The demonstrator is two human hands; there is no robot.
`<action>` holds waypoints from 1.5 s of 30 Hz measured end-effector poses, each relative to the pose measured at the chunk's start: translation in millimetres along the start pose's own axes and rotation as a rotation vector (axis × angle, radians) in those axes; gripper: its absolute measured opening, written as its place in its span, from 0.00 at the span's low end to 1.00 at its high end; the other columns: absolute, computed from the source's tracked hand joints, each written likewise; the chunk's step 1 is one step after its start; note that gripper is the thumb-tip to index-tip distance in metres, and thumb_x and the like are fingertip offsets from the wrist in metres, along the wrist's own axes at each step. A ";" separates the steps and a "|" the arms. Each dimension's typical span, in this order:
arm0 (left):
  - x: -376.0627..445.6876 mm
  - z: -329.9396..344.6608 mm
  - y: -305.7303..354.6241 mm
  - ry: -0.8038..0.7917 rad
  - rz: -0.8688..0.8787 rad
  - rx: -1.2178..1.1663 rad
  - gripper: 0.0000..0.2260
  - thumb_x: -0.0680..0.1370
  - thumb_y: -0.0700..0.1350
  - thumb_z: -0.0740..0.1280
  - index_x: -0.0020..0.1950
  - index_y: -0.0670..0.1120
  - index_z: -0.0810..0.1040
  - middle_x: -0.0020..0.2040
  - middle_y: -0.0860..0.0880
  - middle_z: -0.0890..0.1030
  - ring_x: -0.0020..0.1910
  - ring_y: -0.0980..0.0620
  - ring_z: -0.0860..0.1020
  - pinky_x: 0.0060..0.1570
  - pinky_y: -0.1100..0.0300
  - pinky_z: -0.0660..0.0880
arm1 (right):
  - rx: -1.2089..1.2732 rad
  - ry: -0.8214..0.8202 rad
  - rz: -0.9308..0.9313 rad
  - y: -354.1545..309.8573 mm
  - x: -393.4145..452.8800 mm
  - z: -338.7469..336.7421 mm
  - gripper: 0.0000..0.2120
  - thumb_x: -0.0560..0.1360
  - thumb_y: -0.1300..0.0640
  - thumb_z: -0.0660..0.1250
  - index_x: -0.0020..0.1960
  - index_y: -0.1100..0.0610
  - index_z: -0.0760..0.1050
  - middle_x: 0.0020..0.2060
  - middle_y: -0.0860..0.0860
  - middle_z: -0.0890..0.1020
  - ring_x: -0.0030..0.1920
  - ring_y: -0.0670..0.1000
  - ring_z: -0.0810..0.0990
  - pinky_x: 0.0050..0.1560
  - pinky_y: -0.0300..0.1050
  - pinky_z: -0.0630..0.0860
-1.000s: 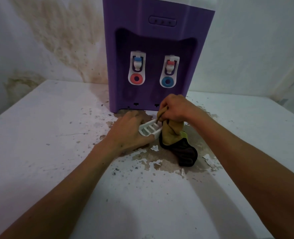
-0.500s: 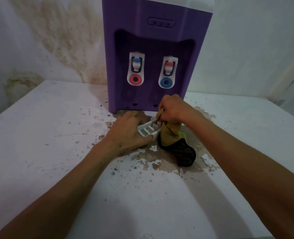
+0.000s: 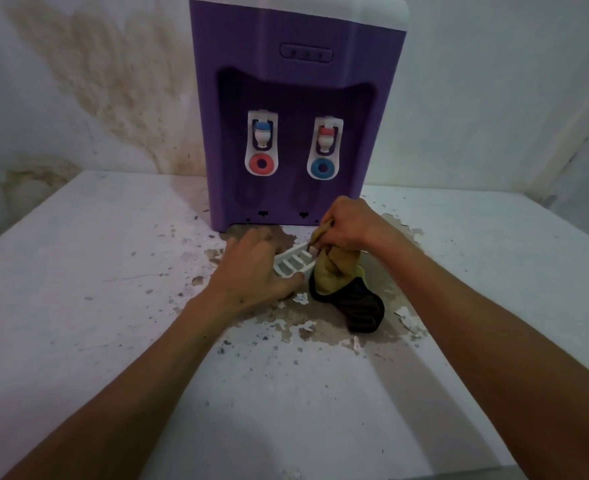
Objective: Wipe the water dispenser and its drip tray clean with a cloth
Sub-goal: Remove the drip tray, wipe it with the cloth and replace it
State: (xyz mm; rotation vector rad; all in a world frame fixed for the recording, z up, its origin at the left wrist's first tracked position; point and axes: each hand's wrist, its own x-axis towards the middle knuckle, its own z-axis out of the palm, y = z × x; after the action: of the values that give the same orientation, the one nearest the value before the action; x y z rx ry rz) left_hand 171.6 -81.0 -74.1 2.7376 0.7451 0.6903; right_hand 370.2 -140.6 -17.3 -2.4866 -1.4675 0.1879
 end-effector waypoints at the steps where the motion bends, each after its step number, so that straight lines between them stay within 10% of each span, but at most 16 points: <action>1: 0.8 -0.4 -1.3 -0.009 0.008 -0.010 0.28 0.66 0.69 0.59 0.46 0.46 0.80 0.45 0.49 0.75 0.47 0.48 0.74 0.48 0.48 0.73 | 0.029 0.024 0.010 -1.4 -0.6 3.3 0.20 0.65 0.47 0.80 0.54 0.53 0.83 0.50 0.55 0.81 0.50 0.53 0.80 0.46 0.45 0.78; 8: 1.8 -2.6 -3.2 0.013 0.048 -0.078 0.30 0.66 0.69 0.61 0.49 0.45 0.82 0.44 0.52 0.74 0.46 0.50 0.73 0.44 0.55 0.70 | 0.374 0.253 -0.051 4.1 -24.9 16.6 0.04 0.70 0.58 0.77 0.45 0.53 0.87 0.38 0.48 0.85 0.39 0.43 0.80 0.39 0.27 0.73; 12: 0.8 -1.4 -0.3 0.030 -0.009 -0.051 0.27 0.66 0.67 0.63 0.51 0.47 0.83 0.46 0.52 0.76 0.48 0.48 0.76 0.47 0.52 0.75 | 0.678 0.367 0.101 19.9 -32.3 12.8 0.05 0.71 0.57 0.77 0.47 0.52 0.86 0.42 0.48 0.86 0.45 0.47 0.84 0.50 0.42 0.81; 45: 0.0 -0.6 2.3 0.005 -0.033 0.057 0.30 0.68 0.70 0.59 0.49 0.45 0.81 0.45 0.51 0.72 0.47 0.48 0.74 0.46 0.50 0.73 | -0.151 0.058 -0.211 2.9 -0.2 -4.9 0.12 0.73 0.52 0.73 0.55 0.55 0.81 0.47 0.53 0.80 0.52 0.56 0.77 0.48 0.47 0.74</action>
State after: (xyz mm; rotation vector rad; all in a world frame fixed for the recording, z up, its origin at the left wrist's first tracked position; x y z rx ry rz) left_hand 172.3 -83.0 -72.9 2.7686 0.8215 0.6796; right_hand 373.7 -142.9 -13.4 -2.4040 -1.7644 -0.0354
